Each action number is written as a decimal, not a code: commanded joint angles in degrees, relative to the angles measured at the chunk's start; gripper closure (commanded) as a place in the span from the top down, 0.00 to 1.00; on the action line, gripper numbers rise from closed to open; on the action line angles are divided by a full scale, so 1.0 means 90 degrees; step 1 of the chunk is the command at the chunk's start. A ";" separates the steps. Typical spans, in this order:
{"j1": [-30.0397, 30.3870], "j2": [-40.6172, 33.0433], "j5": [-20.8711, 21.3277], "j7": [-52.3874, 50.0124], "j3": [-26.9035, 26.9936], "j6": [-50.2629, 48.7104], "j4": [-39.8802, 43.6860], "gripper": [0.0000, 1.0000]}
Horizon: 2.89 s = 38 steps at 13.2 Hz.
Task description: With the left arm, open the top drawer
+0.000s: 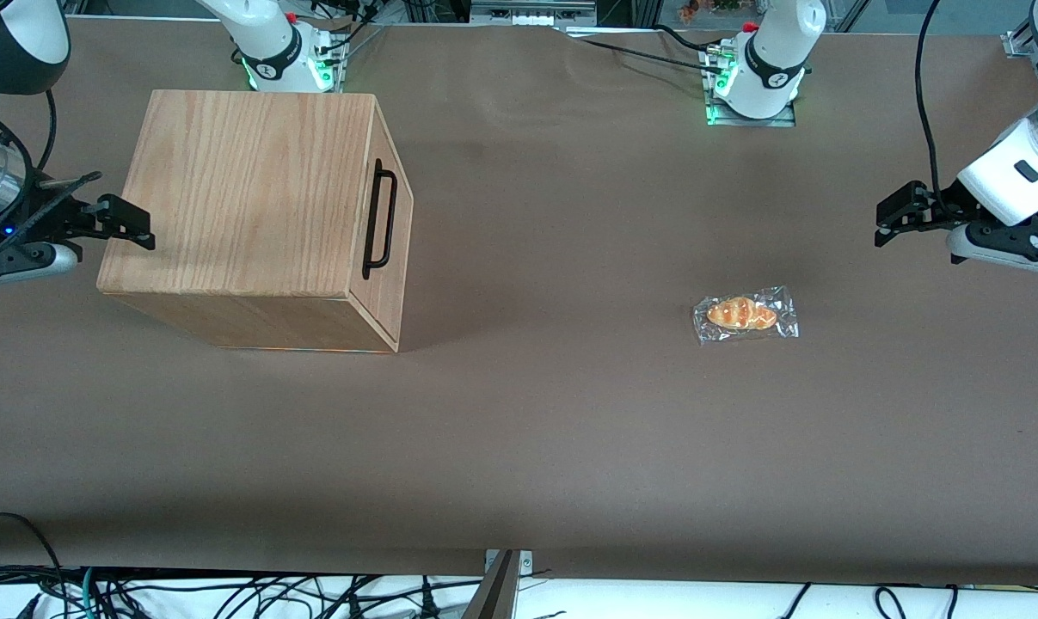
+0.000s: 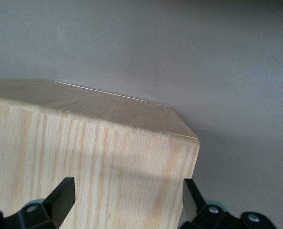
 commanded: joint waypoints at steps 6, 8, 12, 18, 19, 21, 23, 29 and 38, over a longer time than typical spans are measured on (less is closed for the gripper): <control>-0.0032 0.0095 0.0194 -0.0096 -0.0014 -0.0083 0.0188 1.00; -0.0032 0.0095 0.0203 -0.0106 -0.0014 -0.0083 0.0188 1.00; -0.0032 0.0095 0.0203 -0.0106 -0.0014 -0.0083 0.0188 1.00; 0.0056 0.0387 0.0116 -0.0932 -0.0014 -0.0218 0.0178 1.00; 0.0017 0.0485 0.0057 -0.1090 -0.0014 -0.0403 0.0178 1.00; -0.0129 0.0670 -0.0342 -0.1151 -0.0101 -0.0454 0.0129 1.00; -0.0266 0.0924 -0.0606 -0.1199 -0.0548 -0.0434 0.0197 1.00; -0.1366 0.1403 -0.0774 -0.3664 -0.1703 0.0403 0.0246 1.00; -0.3849 0.3209 -0.0217 -0.6832 -0.1655 0.1770 0.1837 1.00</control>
